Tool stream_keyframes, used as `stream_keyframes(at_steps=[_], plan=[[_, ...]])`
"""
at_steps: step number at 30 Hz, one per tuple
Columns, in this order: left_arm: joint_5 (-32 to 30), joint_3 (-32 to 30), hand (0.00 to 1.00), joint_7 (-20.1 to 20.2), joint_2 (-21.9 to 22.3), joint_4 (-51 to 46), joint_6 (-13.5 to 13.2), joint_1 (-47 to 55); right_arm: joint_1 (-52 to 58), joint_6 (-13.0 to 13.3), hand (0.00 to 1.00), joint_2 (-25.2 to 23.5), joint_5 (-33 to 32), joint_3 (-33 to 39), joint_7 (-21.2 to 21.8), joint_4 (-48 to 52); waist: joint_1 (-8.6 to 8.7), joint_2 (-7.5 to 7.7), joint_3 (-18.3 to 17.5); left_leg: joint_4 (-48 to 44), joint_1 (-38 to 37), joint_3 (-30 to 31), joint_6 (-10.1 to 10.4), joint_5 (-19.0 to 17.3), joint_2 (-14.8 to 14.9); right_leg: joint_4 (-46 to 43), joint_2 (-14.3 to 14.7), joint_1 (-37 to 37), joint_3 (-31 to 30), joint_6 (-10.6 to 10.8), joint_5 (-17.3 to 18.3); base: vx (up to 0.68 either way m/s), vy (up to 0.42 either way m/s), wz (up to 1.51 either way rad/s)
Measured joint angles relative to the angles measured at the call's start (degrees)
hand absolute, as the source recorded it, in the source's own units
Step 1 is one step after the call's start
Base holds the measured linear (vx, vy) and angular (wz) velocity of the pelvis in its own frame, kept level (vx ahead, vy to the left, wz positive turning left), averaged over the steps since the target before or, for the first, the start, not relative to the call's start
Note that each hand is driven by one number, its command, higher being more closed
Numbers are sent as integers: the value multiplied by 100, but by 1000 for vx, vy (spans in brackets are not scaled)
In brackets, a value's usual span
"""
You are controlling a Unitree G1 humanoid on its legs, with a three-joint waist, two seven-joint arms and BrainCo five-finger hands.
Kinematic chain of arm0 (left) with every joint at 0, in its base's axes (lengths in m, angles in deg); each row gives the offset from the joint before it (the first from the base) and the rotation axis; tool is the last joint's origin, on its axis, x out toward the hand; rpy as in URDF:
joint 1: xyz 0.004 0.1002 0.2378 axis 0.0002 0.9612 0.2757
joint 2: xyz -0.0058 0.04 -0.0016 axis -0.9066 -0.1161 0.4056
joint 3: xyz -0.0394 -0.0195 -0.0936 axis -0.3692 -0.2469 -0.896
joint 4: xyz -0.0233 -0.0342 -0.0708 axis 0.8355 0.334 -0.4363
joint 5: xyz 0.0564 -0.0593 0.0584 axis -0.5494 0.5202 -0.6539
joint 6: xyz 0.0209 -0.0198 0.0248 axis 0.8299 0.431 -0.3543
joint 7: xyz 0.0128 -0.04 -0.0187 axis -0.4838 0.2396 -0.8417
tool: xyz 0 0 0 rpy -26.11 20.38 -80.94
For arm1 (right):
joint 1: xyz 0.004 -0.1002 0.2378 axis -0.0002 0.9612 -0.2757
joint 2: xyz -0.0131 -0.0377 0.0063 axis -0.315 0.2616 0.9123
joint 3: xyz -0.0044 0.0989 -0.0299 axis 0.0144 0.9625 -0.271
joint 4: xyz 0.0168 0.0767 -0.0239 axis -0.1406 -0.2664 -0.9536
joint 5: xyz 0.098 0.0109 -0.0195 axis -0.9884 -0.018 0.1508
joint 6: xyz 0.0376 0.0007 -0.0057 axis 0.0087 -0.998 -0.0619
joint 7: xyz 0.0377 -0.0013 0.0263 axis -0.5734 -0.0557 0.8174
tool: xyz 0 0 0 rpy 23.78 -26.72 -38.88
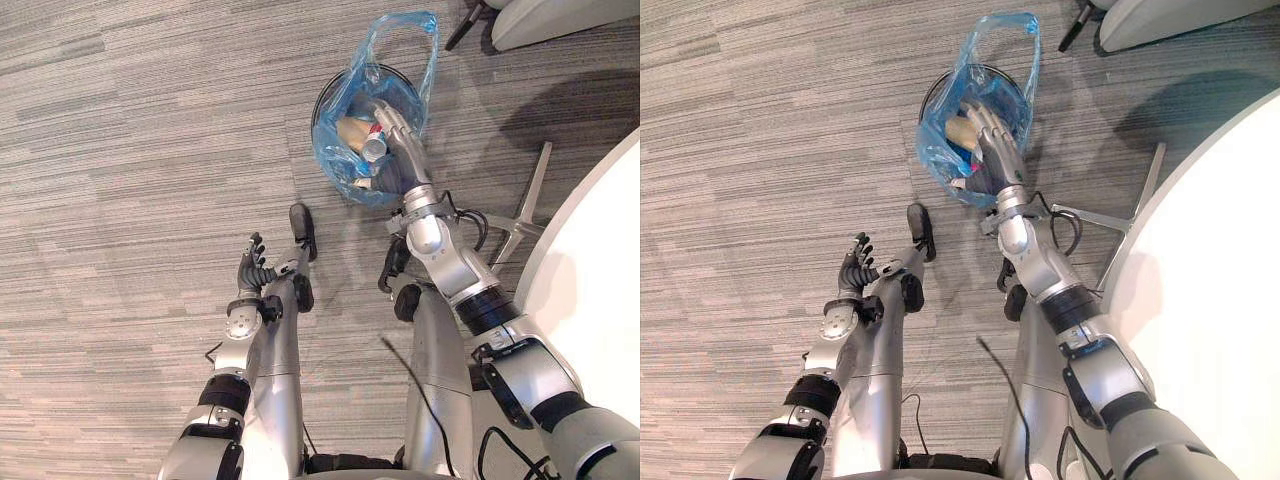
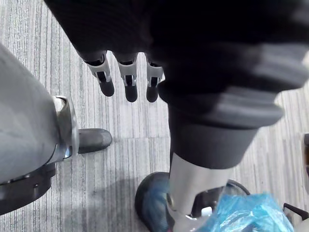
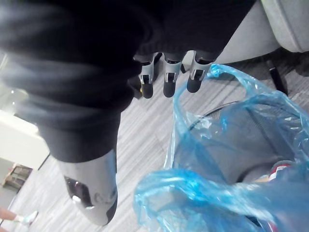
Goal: Gather rubbish on tea table into small bin, then transfer packed bag to large trash can.
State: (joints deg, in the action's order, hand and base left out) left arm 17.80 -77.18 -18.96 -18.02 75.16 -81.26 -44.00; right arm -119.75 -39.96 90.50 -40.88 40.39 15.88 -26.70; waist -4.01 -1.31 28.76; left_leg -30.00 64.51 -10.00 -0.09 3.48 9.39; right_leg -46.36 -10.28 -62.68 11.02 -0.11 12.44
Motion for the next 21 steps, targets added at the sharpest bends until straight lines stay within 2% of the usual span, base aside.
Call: stream_keyframes(at_steps=[12, 13, 21], plan=[[36, -17, 0, -8, -78, 8, -97, -185, -630, -198, 0, -169, 124, -6, 56, -1488, -17, 16, -13, -36, 515, 193, 29, 91, -107, -301, -129, -484, 164, -77, 86, -25, -25, 10], [43, -13, 0, -7, -75, 23, -97, -232, -677, -235, 100, -163, 114, 24, 57, -1594, -13, 16, -13, -37, 563, 198, 41, 99, -131, -353, -161, -557, 164, -89, 112, -42, -40, 13], [119, -20, 0, 1, -75, 49, -163, -458, -726, -375, 100, -160, 44, 21, 196, -2045, -17, 10, -18, -253, 849, 336, 57, 111, -131, -606, -186, -778, 251, -141, 231, -33, -27, 6]])
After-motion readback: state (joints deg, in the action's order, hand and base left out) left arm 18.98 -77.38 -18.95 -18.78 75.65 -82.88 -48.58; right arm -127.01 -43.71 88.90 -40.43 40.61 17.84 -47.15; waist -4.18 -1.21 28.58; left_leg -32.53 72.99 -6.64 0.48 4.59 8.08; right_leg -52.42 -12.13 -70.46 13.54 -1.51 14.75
